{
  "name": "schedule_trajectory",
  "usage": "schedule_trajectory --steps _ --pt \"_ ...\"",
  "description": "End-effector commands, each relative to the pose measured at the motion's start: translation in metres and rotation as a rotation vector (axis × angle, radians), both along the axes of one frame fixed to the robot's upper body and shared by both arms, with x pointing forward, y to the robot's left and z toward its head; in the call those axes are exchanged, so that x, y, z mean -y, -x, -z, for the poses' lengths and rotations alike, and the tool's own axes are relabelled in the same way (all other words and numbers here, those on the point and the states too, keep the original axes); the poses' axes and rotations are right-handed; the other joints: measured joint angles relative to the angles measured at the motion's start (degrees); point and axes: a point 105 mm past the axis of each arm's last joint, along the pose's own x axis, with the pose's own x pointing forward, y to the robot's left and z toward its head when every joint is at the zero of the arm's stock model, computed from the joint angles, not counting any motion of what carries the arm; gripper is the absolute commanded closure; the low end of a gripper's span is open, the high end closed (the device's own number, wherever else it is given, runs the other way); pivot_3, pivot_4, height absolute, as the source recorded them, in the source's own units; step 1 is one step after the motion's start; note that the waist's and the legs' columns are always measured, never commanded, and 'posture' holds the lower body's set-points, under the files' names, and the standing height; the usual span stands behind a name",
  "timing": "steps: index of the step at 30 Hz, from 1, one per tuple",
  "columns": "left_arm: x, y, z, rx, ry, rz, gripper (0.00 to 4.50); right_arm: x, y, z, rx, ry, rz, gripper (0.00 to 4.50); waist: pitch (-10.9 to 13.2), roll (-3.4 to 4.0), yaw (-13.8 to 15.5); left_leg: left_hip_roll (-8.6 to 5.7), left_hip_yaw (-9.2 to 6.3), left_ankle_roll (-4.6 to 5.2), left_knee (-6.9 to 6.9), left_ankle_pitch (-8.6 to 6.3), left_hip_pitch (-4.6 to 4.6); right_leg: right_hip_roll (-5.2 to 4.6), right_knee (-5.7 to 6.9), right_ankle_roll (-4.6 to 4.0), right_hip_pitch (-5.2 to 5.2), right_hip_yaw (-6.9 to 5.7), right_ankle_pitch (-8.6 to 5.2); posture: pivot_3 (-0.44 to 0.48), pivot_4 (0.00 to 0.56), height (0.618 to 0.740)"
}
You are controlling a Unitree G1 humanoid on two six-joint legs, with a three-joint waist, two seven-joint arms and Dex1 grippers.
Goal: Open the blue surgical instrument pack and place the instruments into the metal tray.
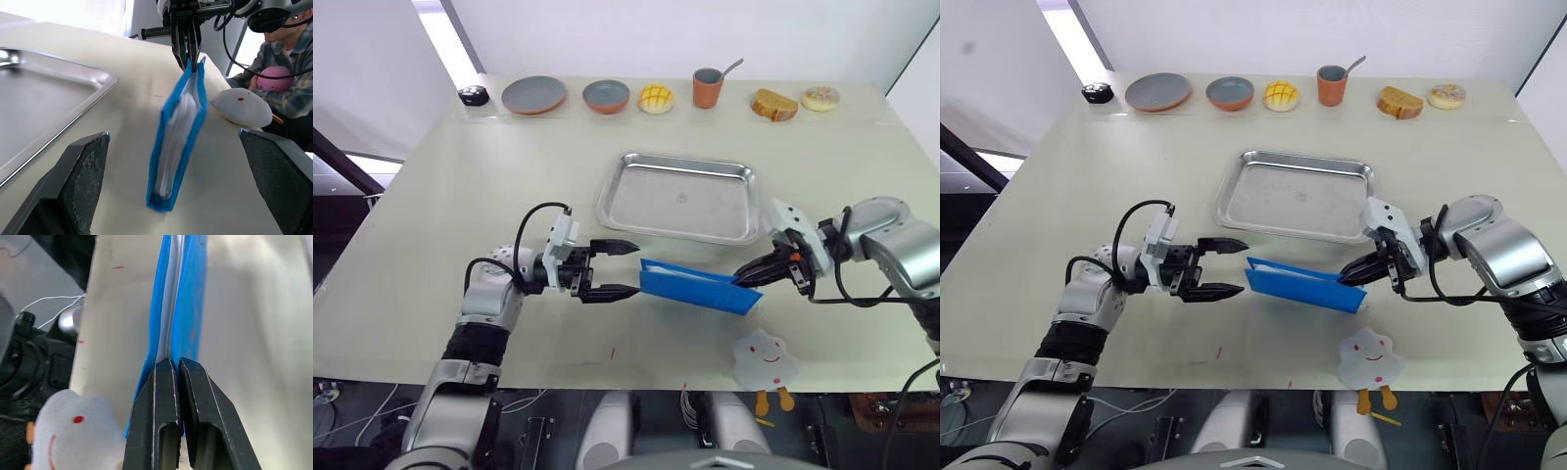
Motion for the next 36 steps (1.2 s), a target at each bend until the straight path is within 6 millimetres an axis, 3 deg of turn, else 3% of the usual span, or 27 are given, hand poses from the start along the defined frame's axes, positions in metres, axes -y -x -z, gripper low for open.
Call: schedule_trajectory --steps 1,14,18,21,26,27,36 --pt "0.007 0.004 -0.006 0.044 -0.011 0.047 0.0 0.0 0.001 0.001 0.009 0.01 0.005 4.34 0.0 0.0 0.0 0.0 0.0 0.0 0.0 0.0 0.0 0.0 0.01 0.0 0.0 0.0 0.0 0.0 0.15 0.74" --pt "0.034 0.003 -0.008 0.096 0.009 0.094 0.0 -0.003 -0.002 -0.004 0.026 0.012 0.012 4.34 0.0 0.0 0.0 -0.01 0.01 0.0 0.02 0.0 0.01 0.0 0.01 0.0 0.01 0.01 0.0 0.0 0.15 0.74" --pt "0.037 0.002 -0.007 0.095 0.014 0.106 0.98 -0.003 -0.002 -0.004 0.03 0.013 0.014 4.5 0.0 0.0 0.0 0.0 -0.01 0.0 0.02 0.0 0.01 0.04 0.02 0.0 0.0 0.0 0.0 0.0 0.15 0.74" --pt "0.037 0.001 -0.007 0.095 0.018 0.106 2.23 -0.004 -0.002 -0.004 0.031 0.013 0.015 4.5 0.0 0.0 0.0 0.0 0.0 0.0 0.03 0.0 0.01 0.03 0.02 0.0 0.0 0.01 0.0 0.0 0.15 0.74" --pt "0.034 0.003 0.001 0.098 0.002 0.108 3.81 -0.005 -0.004 -0.006 0.039 0.006 0.021 4.5 0.0 0.0 0.0 0.0 -0.01 0.0 0.03 0.0 0.02 0.04 0.02 0.0 0.0 0.01 0.0 0.0 0.15 0.74" --pt "0.034 0.003 0.002 0.099 0.0 0.107 4.32 -0.005 -0.004 -0.007 0.042 0.004 0.023 4.5 0.0 0.0 -0.1 0.0 0.0 0.0 0.02 0.0 0.02 0.03 0.02 0.0 0.0 0.01 0.0 0.0 0.15 0.74" --pt "0.021 0.005 0.0 0.148 -0.012 0.01 4.47 -0.016 -0.02 -0.022 0.131 -0.12 0.057 4.5 0.0 0.0 -1.3 0.06 -0.01 0.0 0.01 0.0 0.05 0.06 0.04 -0.01 0.01 0.04 0.0 0.0 0.15 0.74"
